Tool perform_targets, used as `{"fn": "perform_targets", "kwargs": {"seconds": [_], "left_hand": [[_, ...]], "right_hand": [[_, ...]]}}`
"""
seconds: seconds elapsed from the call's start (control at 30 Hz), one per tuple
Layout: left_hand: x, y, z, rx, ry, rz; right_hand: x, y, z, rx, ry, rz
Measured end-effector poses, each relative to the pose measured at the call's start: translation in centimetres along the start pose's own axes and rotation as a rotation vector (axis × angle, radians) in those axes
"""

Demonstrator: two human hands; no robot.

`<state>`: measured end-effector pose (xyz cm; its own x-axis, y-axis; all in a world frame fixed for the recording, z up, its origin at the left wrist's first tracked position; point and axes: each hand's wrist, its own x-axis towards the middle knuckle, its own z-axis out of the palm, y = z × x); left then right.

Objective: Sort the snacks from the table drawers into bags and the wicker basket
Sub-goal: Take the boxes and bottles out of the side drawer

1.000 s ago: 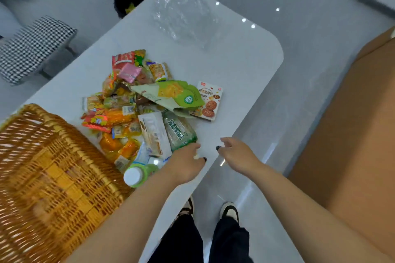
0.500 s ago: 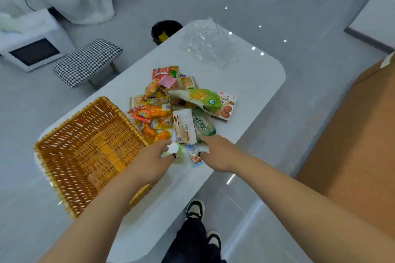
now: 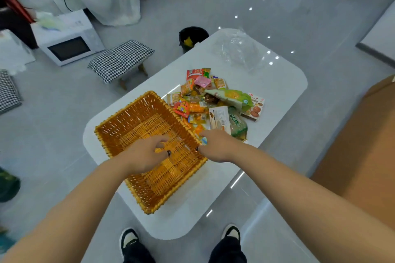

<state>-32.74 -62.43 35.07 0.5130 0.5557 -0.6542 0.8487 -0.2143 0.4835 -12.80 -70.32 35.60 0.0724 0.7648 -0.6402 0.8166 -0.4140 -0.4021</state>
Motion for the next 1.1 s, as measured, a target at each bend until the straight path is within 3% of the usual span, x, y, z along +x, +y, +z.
{"fn": "perform_targets", "kwargs": {"seconds": [0.17, 0.33, 0.57, 0.77, 1.1], "left_hand": [[-1.5, -8.9, -4.7, -0.09, 0.018, 0.022], [-2.4, -14.7, -7.9, -0.089, -0.052, 0.074], [-0.8, -21.8, -12.8, -0.101, -0.012, 0.107], [2.4, -24.7, -17.1, 0.007, -0.079, 0.142], [11.0, -26.9, -32.7, 0.188, -0.098, 0.133]], "right_hand": [[2.4, -9.3, 3.8, -0.04, 0.001, 0.041], [3.8, -16.0, 6.5, -0.007, -0.032, 0.088], [8.9, -22.8, 8.1, 0.079, 0.042, 0.147], [14.1, -26.4, 6.6, 0.103, 0.039, 0.148], [25.1, -34.1, -0.4, -0.056, 0.011, 0.183]]}}
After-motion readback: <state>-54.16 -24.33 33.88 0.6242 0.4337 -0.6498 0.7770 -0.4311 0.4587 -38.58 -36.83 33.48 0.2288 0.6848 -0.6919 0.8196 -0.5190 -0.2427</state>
